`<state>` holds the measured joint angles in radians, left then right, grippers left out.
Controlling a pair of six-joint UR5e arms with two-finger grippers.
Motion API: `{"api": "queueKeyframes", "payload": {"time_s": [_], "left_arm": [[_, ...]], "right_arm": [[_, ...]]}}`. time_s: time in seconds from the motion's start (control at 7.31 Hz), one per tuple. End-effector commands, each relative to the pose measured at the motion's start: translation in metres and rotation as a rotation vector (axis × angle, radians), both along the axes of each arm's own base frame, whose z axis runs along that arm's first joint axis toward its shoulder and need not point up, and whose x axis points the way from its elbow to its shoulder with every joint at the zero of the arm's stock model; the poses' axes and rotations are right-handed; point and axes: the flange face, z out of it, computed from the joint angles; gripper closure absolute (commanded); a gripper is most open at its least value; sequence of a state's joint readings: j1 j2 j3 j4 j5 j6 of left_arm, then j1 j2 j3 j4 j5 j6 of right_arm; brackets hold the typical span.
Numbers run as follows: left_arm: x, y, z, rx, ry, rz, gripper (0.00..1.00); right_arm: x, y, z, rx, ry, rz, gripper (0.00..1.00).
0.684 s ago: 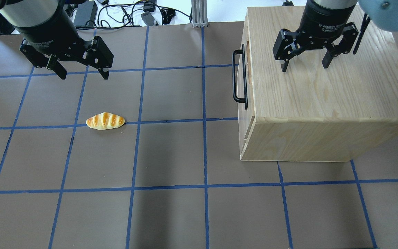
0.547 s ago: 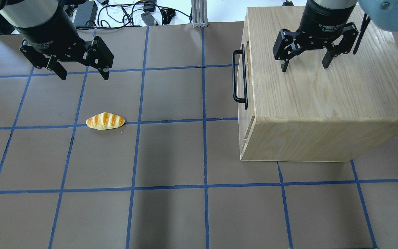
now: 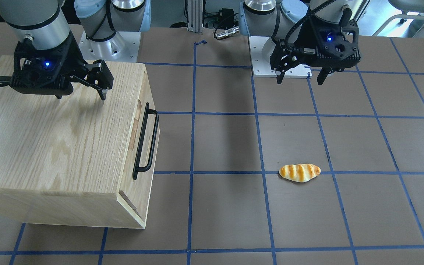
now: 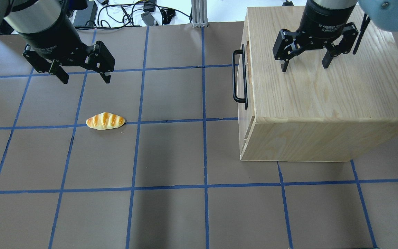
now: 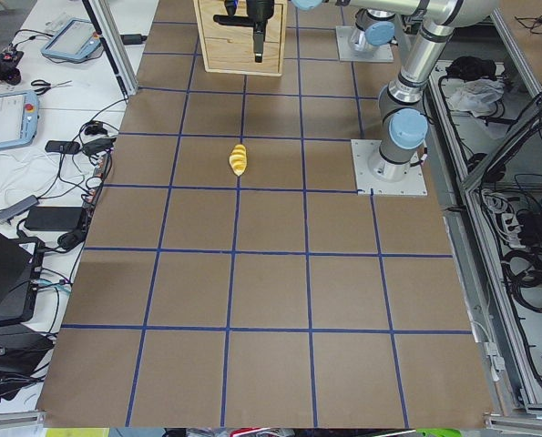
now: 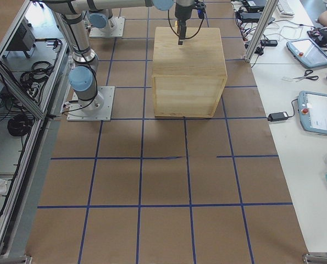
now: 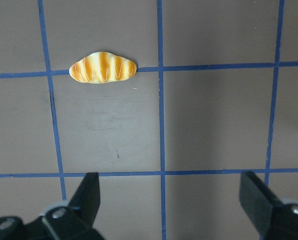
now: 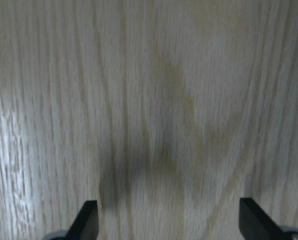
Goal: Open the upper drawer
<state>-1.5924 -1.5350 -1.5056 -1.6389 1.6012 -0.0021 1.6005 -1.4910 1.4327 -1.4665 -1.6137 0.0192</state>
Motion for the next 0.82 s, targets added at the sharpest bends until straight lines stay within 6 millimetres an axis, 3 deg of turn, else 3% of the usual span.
{"api": "queueKeyframes", "payload": {"time_s": [0.0, 0.68], "left_arm": [[0.0003, -0.0002, 0.0005, -0.004, 0.004, -0.002, 0.0], [0.0016, -0.0059, 0.0036, -0.008, 0.006, -0.007, 0.0]], "right_arm": [[-0.0003, -0.0001, 0.0, 0.0, 0.0, -0.001, 0.0], [0.0005, 0.0001, 0.0, 0.0, 0.0, 0.0, 0.0]]}}
